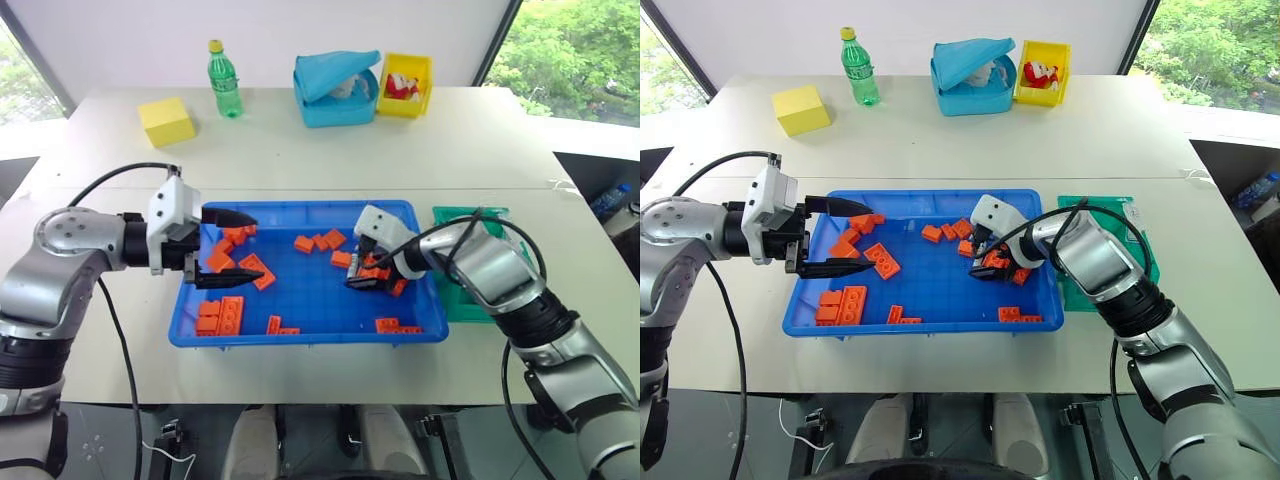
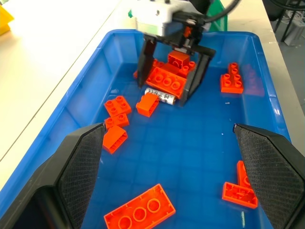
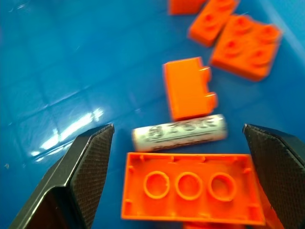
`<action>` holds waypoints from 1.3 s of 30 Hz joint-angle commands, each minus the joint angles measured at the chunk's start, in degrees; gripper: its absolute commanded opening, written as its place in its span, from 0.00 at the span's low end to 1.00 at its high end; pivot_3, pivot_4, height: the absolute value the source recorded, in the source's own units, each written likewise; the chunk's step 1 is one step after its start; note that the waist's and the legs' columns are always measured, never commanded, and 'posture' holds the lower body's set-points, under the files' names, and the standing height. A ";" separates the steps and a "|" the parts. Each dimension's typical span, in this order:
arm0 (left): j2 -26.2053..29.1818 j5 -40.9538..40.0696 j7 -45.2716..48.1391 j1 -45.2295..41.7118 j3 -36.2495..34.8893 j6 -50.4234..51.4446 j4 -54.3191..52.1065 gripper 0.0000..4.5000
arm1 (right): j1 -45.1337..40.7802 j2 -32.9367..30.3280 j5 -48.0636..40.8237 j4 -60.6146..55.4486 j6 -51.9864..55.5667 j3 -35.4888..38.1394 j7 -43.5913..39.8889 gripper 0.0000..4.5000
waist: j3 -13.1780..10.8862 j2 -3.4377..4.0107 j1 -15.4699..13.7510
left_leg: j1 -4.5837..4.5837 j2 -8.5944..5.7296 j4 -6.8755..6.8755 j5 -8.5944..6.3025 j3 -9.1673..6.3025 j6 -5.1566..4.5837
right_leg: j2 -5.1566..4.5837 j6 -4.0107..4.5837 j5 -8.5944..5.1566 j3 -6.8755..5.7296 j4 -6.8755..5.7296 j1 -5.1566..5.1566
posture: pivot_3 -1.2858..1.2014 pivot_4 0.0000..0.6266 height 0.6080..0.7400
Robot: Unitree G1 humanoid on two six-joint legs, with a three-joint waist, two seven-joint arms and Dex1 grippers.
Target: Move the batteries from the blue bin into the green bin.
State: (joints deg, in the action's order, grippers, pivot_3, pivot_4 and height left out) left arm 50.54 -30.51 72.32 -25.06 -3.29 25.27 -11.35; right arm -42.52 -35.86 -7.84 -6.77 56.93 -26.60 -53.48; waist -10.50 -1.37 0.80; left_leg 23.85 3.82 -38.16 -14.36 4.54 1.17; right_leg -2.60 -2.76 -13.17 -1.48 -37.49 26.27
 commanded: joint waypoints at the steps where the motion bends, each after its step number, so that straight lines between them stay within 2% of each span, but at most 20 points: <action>1: 0.45 -0.09 0.07 -0.61 -1.42 -1.31 -0.30 1.00 | -0.20 -0.20 0.01 0.82 -2.33 -0.40 -1.35 0.99 | 0.00 0.00 -0.01 | 0.00 0.00 0.00 0.00 0.00 0.00 | 0.00 0.00 0.00 0.00 0.00 0.00 | 0.52 0.24 0.97; 4: 0.40 -0.17 -0.12 -0.45 -1.49 -1.19 -0.55 1.00 | -0.67 0.62 0.64 3.24 -3.91 -0.40 -1.24 0.99 | 0.01 -0.01 0.00 | -0.01 0.00 0.00 0.00 0.00 0.00 | 0.00 0.00 0.00 0.00 0.00 -0.01 | 0.52 0.24 0.97; 6: 0.40 -0.27 -0.23 -0.22 -1.55 -1.10 -0.85 1.00 | -0.81 0.76 0.70 4.04 -4.63 -0.17 -1.42 0.87 | 0.01 -0.01 0.02 | -0.02 0.00 0.00 0.00 0.00 0.00 | 0.00 0.00 0.00 0.00 0.00 -0.02 | 0.52 0.24 0.97; 8: 0.43 -0.26 -0.18 -0.20 -1.55 -1.16 -0.75 1.00 | -0.88 0.56 0.54 3.94 -4.89 0.13 -1.79 0.70 | 0.01 -0.02 -0.03 | -0.02 0.00 0.00 0.00 0.00 0.00 | 0.00 0.00 0.00 0.00 0.00 -0.03 | 0.52 0.24 0.97; 12: 0.28 -0.18 -0.04 -0.08 -1.46 -1.44 -0.41 1.00 | -0.55 -0.28 -0.31 1.61 -4.31 1.98 -1.87 0.69 | 0.01 -0.02 -0.05 | -0.02 0.00 0.00 0.00 0.00 0.00 | 0.00 0.00 0.00 0.00 0.00 -0.02 | 0.52 0.24 0.97; 15: -0.19 -0.12 -0.06 -0.46 -0.96 -1.72 0.07 1.00 | -1.19 -0.61 -3.11 -1.79 -0.19 6.16 -1.47 0.69 | 0.01 -0.01 -0.08 | -0.01 0.00 0.00 0.00 0.00 0.00 | 0.00 0.00 0.00 0.00 0.00 -0.02 | 0.52 0.24 0.97; 17: -0.56 -0.09 -0.04 -0.75 -0.58 -1.93 0.49 1.00 | -2.16 -0.63 -5.43 -4.15 3.60 9.93 -0.73 0.69 | 0.00 -0.01 -0.12 | 0.01 0.00 0.00 0.00 0.00 0.00 | 0.00 0.00 0.00 0.00 0.00 0.01 | 0.52 0.24 0.97; 22: -2.21 0.88 0.79 -1.74 1.18 -3.01 2.67 1.00 | -5.35 -2.80 -11.17 -7.71 17.72 26.64 3.57 0.69 | 0.00 -0.01 -0.21 | 0.02 0.00 0.00 0.00 0.00 0.00 | -0.01 0.00 0.01 0.00 0.00 0.01 | 0.52 0.24 0.97; 26: -3.33 1.54 1.85 -3.79 2.53 -3.96 5.21 1.00 | -3.34 -4.02 -14.87 -11.47 24.68 32.89 5.71 0.69 | 0.02 -0.04 -0.32 | 0.03 0.00 0.02 0.00 -0.02 0.00 | -0.03 0.00 0.00 -0.05 0.07 -0.02 | 0.52 0.24 0.97; 30: -4.67 2.70 2.79 -6.86 3.89 -4.80 7.96 1.00 | 0.36 -2.07 -16.64 -16.81 25.39 30.95 8.82 0.69 | 0.02 -0.03 0.14 | 0.03 0.00 0.04 0.00 -0.04 -0.01 | 0.00 0.00 0.00 -0.03 0.07 -0.01 | 0.52 0.24 0.97; 35: -5.32 3.20 3.34 -8.62 4.30 -4.98 8.97 1.00 | -0.39 4.02 -17.94 -18.66 24.05 26.27 12.81 0.69 | 0.02 -0.02 0.37 | 0.01 0.02 0.05 0.00 -0.07 -0.01 | 0.07 0.00 0.01 0.03 -0.01 0.05 | 0.52 0.24 0.97; 39: -4.84 3.00 3.48 -7.71 3.91 -4.48 7.61 1.00 | -2.17 11.08 -18.30 -16.99 21.01 18.56 14.89 0.69 | 0.02 -0.02 0.30 | 0.03 0.01 0.04 0.00 -0.05 -0.01 | 0.04 0.00 0.01 0.02 -0.01 0.05 | 0.52 0.24 0.97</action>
State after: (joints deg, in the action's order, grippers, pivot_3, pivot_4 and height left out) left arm 44.91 -27.22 75.46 -32.29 1.43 20.95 -2.35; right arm -42.94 -25.65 -25.25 -23.21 80.10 -6.02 -39.16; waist -10.48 -1.39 1.10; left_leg 23.87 3.84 -38.12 -14.36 4.49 1.16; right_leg -2.56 -2.76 -13.17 -1.46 -37.50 26.32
